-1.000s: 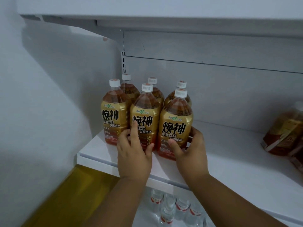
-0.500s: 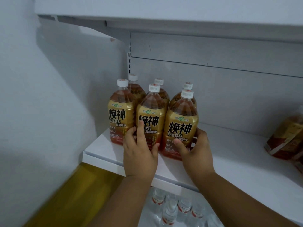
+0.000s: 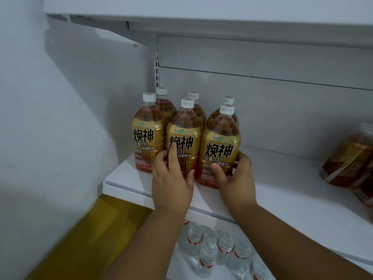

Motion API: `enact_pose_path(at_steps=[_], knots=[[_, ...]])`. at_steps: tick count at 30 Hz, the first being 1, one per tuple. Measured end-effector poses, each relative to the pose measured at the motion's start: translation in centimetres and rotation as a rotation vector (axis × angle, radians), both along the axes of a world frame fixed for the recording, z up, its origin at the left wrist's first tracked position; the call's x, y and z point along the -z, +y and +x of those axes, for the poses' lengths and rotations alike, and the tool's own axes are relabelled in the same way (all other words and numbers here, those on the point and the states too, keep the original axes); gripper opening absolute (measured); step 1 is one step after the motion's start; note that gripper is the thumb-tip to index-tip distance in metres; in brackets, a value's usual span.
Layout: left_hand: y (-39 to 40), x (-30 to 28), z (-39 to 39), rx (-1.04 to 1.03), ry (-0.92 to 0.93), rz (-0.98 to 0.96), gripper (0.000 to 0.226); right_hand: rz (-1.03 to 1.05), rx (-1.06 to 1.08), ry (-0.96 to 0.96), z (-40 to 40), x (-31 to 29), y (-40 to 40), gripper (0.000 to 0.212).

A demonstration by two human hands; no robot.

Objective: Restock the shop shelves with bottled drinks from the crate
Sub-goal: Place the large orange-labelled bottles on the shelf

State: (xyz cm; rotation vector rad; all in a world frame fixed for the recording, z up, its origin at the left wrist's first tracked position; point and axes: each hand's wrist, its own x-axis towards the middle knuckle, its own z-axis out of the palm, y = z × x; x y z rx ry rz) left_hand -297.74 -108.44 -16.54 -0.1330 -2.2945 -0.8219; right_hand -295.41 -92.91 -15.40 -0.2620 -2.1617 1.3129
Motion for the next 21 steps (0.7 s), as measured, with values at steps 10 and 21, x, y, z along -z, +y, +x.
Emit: enact_pose_path(at_steps=[10, 21], knots=[[-0.2, -0.8, 0.4, 0.039, -0.106, -0.028, 0.092, 0.030, 0.033, -0.053, 0.4, -1.3, -0.7, 0.065], [-2.2, -2.4, 2.8, 0.215, -0.200, -0.023, 0.077, 0.048, 0.056, -0.157, 1.4, -3.2, -1.4, 0.047]])
